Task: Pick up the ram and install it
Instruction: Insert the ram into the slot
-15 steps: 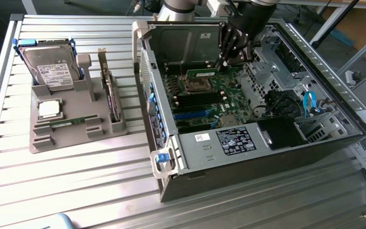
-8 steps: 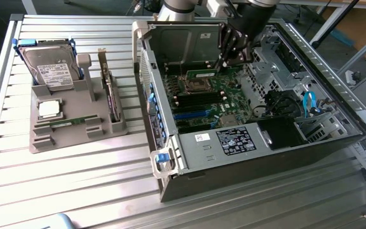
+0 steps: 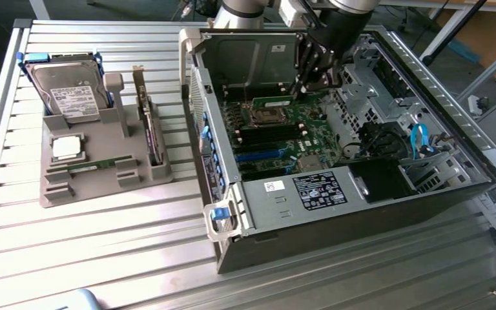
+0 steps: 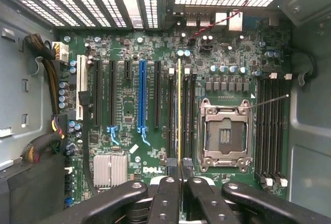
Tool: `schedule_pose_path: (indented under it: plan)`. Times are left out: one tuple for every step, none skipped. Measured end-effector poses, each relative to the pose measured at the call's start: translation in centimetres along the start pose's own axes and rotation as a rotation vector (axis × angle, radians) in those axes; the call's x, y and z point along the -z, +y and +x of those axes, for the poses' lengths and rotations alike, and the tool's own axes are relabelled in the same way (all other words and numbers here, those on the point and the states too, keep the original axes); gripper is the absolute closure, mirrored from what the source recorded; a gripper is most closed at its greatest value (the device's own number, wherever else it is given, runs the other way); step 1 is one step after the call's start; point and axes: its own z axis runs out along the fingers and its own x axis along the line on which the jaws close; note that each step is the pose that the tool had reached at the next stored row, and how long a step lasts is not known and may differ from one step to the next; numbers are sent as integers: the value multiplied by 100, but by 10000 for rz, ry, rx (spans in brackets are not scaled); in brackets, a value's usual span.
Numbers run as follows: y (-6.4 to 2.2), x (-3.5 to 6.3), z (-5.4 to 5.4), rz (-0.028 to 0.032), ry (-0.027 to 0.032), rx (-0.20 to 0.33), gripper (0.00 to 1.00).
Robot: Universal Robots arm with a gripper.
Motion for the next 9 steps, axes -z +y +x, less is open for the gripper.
schedule_pose_path:
  plan:
    - [0,-5,0,0,0,0,88]
    - [0,-14,0,0,0,-1,88]
    - [-1,-19,0,0,0,0,88]
    - [-1,-25,0,0,0,0,88]
    - [-1,-30,0,0,1,0,88]
    - [-1,-36,0,0,0,0,88]
    - [-1,-42,0,0,0,0,88]
    - [-2,-47,1,0,0,0,88]
    - [-2,-53,1,0,0,0,88]
